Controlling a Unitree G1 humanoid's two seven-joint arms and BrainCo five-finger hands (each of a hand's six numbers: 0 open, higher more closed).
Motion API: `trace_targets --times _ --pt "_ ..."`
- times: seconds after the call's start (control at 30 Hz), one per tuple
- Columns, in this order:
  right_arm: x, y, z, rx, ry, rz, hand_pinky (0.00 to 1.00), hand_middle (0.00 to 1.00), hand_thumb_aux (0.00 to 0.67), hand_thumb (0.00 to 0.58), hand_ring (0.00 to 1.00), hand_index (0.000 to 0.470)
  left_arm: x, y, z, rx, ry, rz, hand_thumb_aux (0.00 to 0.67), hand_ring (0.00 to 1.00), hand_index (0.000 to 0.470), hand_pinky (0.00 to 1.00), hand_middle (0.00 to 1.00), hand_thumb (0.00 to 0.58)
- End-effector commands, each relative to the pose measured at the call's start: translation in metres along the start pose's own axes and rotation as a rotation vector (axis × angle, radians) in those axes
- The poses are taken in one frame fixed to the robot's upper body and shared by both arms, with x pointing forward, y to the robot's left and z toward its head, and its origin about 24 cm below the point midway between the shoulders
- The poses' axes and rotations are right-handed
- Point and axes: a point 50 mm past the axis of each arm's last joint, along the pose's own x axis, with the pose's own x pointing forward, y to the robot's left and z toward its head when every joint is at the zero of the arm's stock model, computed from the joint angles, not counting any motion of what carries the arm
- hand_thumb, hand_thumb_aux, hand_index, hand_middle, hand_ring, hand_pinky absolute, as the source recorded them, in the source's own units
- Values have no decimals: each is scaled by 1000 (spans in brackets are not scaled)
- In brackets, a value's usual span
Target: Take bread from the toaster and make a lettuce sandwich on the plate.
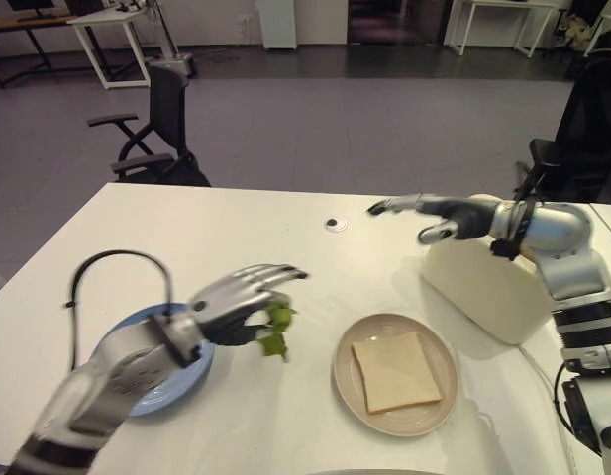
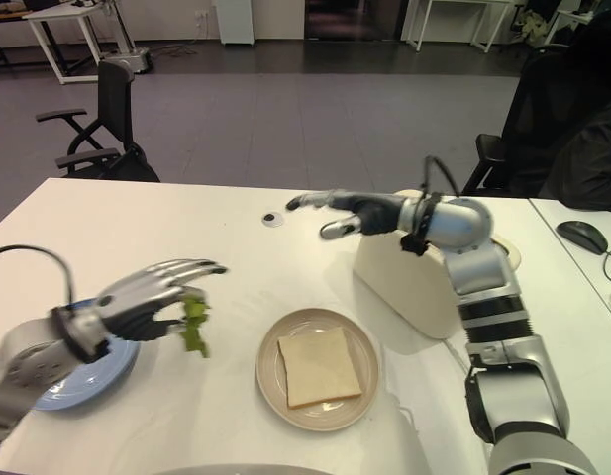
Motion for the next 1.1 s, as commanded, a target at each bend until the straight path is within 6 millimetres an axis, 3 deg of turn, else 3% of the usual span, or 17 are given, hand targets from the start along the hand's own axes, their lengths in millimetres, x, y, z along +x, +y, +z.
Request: trace_targets --times 0.03,0.1,0.17,0.43,0.47,0.5,0.53,0.57,0.6,0.67,0.7,0.73,1.1 --pt "-12 -6 0 3 23 -66 0 0 0 0 0 0 70 -18 27 -40 -187 -84 670 0 470 0 0 580" --pt "-14 0 -1 10 32 -63 0 0 0 0 0 0 100 -36 38 -57 -244 -167 670 0 470 0 0 580" --pt "-13 5 -3 19 36 -52 0 0 0 0 0 0 114 -51 44 -40 -269 -242 670 0 470 0 0 580" --pt "-5 20 -5 44 38 -2 0 0 0 0 0 0 124 -73 50 -49 -291 -294 670 0 470 0 0 580" --pt "-4 22 -4 43 36 9 0 0 0 0 0 0 123 -73 51 -46 -290 -295 213 0 149 0 0 310" --pt "-4 24 -4 43 34 19 0 0 0 0 0 0 123 -72 51 -46 -292 -288 189 0 133 0 0 281" --pt "-3 25 -4 42 33 28 0 0 0 0 0 0 122 -69 53 -49 -298 -275 394 0 276 0 0 482" --pt "-2 27 -4 42 34 34 0 0 0 0 0 0 122 -66 55 -54 -308 -259 468 0 328 0 0 527" --pt "-2 28 -5 41 35 38 0 0 0 0 0 0 123 -64 57 -60 -317 -244 481 0 337 0 0 534" --pt "0 30 -6 41 39 44 0 0 0 0 0 0 124 -61 60 -64 -328 -230 394 0 276 0 0 482" --pt "0 30 -7 40 41 48 0 0 0 0 0 0 124 -61 61 -67 -331 -224 66 0 46 0 0 108" --pt "1 31 -7 39 43 52 0 0 0 0 0 0 124 -60 62 -69 -334 -219 0 0 0 0 0 0" --pt "-2 30 -13 -30 86 29 0 0 0 0 0 0 118 -50 50 -65 -289 -157 0 0 0 0 0 0"
